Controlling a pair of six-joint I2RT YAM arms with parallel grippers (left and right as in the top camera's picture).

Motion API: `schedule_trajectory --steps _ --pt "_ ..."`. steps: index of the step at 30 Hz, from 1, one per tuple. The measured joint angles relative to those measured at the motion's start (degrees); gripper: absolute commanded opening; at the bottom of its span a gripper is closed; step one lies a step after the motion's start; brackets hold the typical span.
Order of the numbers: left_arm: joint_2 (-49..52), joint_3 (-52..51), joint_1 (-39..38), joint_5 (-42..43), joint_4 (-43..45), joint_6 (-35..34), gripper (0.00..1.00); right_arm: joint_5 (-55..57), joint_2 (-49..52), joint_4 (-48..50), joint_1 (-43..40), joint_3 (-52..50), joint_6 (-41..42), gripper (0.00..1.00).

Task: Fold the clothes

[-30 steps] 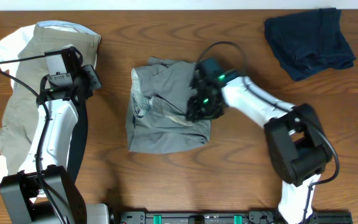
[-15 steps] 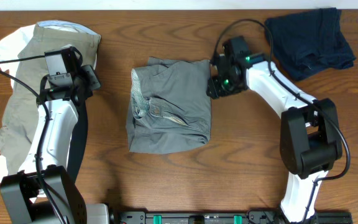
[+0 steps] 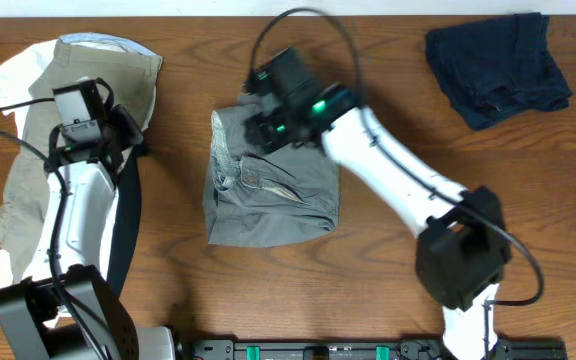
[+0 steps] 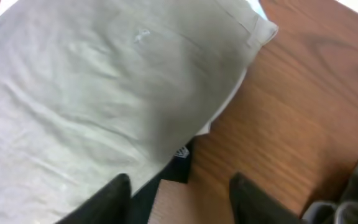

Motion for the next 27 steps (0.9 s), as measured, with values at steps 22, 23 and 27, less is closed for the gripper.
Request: schedule_trajectory --steps 22,23,27 --pt "0.0 0.0 2.5 0.0 -2.2 -2.1 0.7 3.3 12.3 -16.1 4.3 1.5 1.2 0.68" --pt "0.0 0.0 2.5 0.0 -2.2 -2.1 0.7 4.1 12.3 -16.3 3.1 1.5 -0.3 0.69" --pt "0.0 0.0 2.5 0.0 -2.6 -2.1 0.7 10.7 12.4 -13.0 -1.2 1.5 -5.9 0.74"
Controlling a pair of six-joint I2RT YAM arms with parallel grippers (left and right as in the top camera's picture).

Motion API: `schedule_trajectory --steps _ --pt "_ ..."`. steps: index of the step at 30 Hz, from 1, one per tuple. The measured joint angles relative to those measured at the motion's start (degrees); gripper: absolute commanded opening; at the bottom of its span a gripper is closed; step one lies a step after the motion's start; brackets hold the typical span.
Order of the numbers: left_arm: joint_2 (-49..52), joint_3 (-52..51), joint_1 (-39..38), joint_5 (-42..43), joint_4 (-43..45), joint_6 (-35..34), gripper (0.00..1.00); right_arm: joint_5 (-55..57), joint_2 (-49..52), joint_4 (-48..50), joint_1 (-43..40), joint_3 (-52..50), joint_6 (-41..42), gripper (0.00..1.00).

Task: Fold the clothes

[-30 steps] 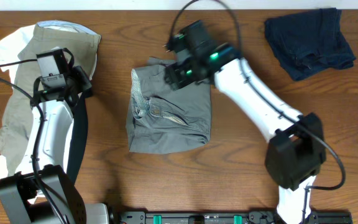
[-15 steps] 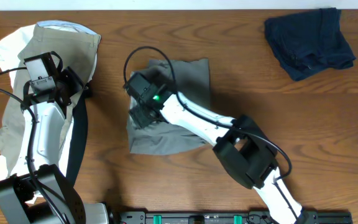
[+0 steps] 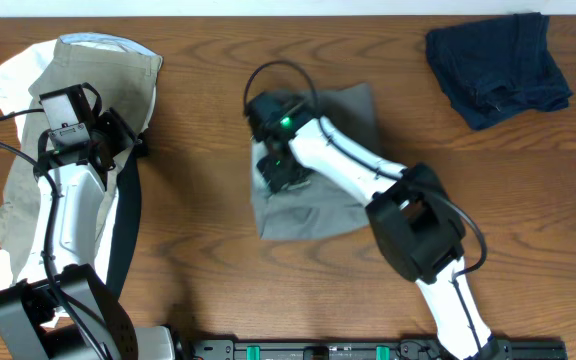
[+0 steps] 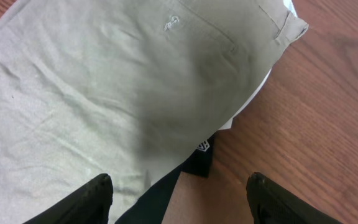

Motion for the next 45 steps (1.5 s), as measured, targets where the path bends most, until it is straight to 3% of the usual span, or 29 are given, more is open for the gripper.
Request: schedule_trajectory --steps 4,11,19,25,33,45 --pt "0.0 0.0 0.0 0.0 -0.9 0.0 0.7 4.0 0.4 2.7 -4.0 0.2 -5.0 0.75" --pt "0.0 0.0 0.0 0.0 -1.1 0.0 0.71 0.3 0.4 -5.4 -7.3 6.2 -4.5 0.81" --pt "0.0 0.0 0.0 0.0 -1.0 0.0 0.72 -4.0 -0.7 -6.7 -5.2 17.9 2.5 0.82" --pt "0.0 0.0 0.0 0.0 -1.1 0.0 0.72 0.2 -1.0 -8.3 -2.0 18.5 10.1 0.85" --pt "0.0 0.0 0.0 0.0 -1.9 0.0 0.72 10.4 1.5 -8.4 0.8 18.5 19.1 0.99" --pt "0.0 0.0 0.0 0.0 -2.5 0.0 0.72 18.8 10.6 -4.8 3.0 18.4 24.0 0.99"
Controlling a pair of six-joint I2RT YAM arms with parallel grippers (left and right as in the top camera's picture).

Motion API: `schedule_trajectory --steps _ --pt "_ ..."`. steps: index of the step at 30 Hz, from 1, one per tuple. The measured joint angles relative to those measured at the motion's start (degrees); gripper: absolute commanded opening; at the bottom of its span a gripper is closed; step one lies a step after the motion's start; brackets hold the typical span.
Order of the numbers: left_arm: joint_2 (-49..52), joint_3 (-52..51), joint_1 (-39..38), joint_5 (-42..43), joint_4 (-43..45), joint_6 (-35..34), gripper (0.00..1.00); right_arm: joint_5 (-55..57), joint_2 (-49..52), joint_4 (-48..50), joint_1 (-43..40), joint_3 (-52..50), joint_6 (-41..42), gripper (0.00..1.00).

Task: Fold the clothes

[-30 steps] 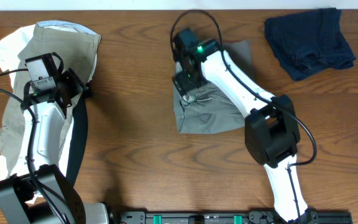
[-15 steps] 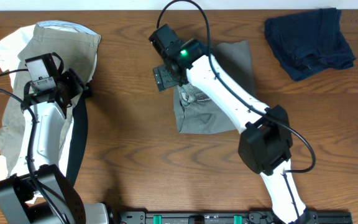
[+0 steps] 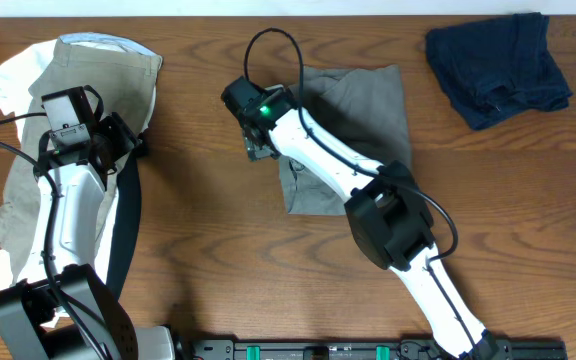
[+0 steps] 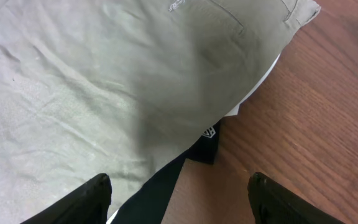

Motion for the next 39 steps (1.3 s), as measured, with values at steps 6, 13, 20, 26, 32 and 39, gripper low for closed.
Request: schedule_trajectory --steps 6,13,20,26,32,39 --pt "0.0 0.0 0.0 0.0 -0.3 0.0 0.72 4.5 0.2 -2.2 0.0 0.0 0.7 0.99" --pt "0.0 0.0 0.0 0.0 -0.9 0.0 0.72 6.6 0.4 -3.0 0.0 0.0 0.6 0.99" --pt "0.0 0.0 0.0 0.0 -1.1 0.0 0.72 6.6 1.1 -3.0 0.0 0.0 0.6 0.96" --pt "0.0 0.0 0.0 0.0 -1.2 0.0 0.72 6.7 1.7 -3.2 -0.1 0.1 0.1 0.81" --pt "0.0 0.0 0.0 0.0 -1.4 0.0 0.72 7.9 2.5 -5.7 -0.2 0.7 -0.7 0.43" --pt "0.0 0.0 0.0 0.0 -1.5 0.0 0.72 9.1 3.1 -8.3 -1.1 0.7 -1.7 0.01"
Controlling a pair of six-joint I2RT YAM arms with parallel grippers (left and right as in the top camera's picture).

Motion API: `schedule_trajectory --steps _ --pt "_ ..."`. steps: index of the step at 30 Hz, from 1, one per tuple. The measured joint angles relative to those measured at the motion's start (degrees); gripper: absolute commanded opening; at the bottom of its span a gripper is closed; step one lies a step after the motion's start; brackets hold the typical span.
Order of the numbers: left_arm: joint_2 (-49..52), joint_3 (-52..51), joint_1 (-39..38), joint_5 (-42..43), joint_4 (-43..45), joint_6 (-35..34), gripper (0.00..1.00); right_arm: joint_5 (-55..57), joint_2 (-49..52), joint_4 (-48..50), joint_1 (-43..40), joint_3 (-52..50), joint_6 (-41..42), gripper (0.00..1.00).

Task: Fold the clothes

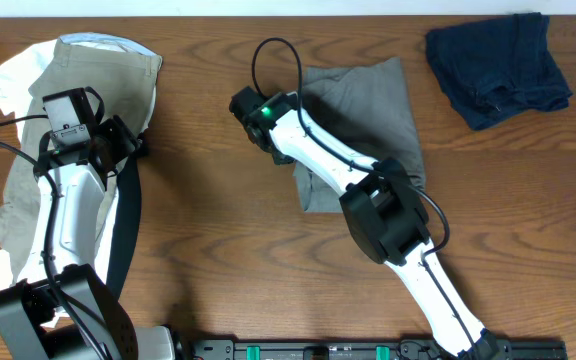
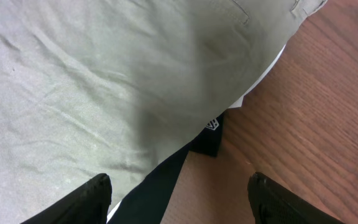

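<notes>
A grey garment (image 1: 363,125) lies spread flat on the wooden table (image 1: 198,260) at the centre of the overhead view. My right gripper (image 1: 253,108) sits at its upper left edge; the overhead view does not show how its jaws stand. At the far left a pile has khaki shorts (image 1: 88,75) on top of a white cloth (image 1: 8,80) and a dark garment (image 1: 128,220). My left gripper (image 2: 179,190) hangs open over the pile's right edge, its fingertips (image 2: 98,199) wide apart with nothing between them. Khaki shorts (image 2: 92,81) fill the left wrist view.
A crumpled navy garment (image 1: 498,65) lies at the back right corner. The dark garment (image 2: 160,193) with a small label (image 2: 211,124) pokes out from under the khaki shorts. The right arm's white links (image 1: 348,170) stretch across the grey garment.
The grey garment has shifted a little to the right and its lower edge now sits higher. My right gripper has moved slightly back. My left gripper stays open over the pile.
The grey garment first lay folded and bunched left of centre with my right gripper on its top edge. Then it lay partly opened, one corner thrown toward the back right. Later it was spread out further right, where it now lies flat. My left arm stayed over the pile.
</notes>
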Motion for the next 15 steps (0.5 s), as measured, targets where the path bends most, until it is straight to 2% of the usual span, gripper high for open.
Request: schedule_trajectory --steps 7,15 --pt "0.0 0.0 0.0 0.0 0.0 0.0 0.72 -0.8 -0.3 -4.0 -2.0 0.1 -1.7 0.01" --pt "0.0 0.0 0.0 0.0 0.0 0.0 0.72 -5.5 -6.9 -10.9 -4.8 -0.5 -13.2 0.01"
